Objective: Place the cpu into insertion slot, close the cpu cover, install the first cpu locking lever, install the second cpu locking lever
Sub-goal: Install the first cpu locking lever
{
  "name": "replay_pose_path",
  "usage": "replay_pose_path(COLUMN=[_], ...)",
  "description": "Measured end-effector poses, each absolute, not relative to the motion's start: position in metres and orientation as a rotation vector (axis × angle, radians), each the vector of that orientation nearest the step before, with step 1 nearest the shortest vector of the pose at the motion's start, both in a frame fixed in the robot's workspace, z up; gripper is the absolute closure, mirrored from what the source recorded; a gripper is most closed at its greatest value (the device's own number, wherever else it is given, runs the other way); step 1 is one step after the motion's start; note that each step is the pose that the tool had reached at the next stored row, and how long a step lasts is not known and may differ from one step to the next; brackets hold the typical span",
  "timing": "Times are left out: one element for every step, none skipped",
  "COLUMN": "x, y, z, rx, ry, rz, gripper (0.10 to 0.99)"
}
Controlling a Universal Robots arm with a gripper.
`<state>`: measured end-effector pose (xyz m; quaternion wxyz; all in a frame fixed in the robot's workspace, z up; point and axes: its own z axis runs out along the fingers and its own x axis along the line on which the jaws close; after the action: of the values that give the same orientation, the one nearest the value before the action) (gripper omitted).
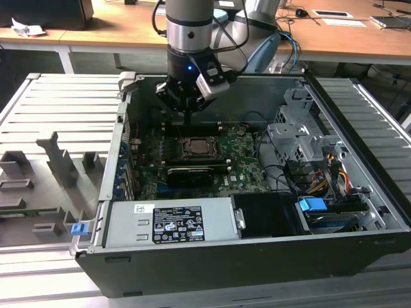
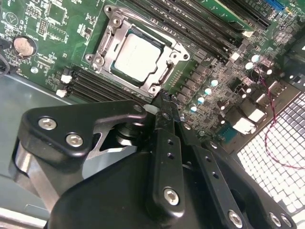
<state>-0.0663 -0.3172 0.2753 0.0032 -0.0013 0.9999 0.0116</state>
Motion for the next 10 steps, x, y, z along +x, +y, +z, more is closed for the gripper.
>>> replay_pose_path(x=[-0.0666, -0.0670, -0.0674, -0.0683, -0.0690, -0.0697, -0.0703, -0.0705, -0.0708, -0.0711], y=[-0.3172, -0.3172, -0.3172, -0.3172, -0.3172, -0.3172, -0.3172, -0.3172, -0.3172, -0.3172], z=[0.2752, 0.2751, 0.2750, 0.2748, 0.2747, 0.2746, 0.2745, 0.2744, 0.2743, 0.2742], rx=[-0.004, -0.004, -0.004, -0.004, -0.004, -0.004, -0.004, -0.004, -0.004, -0.004], ry=[3.135, 3.135, 3.135, 3.135, 3.135, 3.135, 3.135, 3.135, 3.135, 3.135], rz=[0.036, 0.036, 0.036, 0.036, 0.036, 0.036, 0.036, 0.036, 0.036, 0.036], gripper=[0.980, 0.980, 0.980, 0.980, 0.980, 0.980, 0.980, 0.980, 0.980, 0.980])
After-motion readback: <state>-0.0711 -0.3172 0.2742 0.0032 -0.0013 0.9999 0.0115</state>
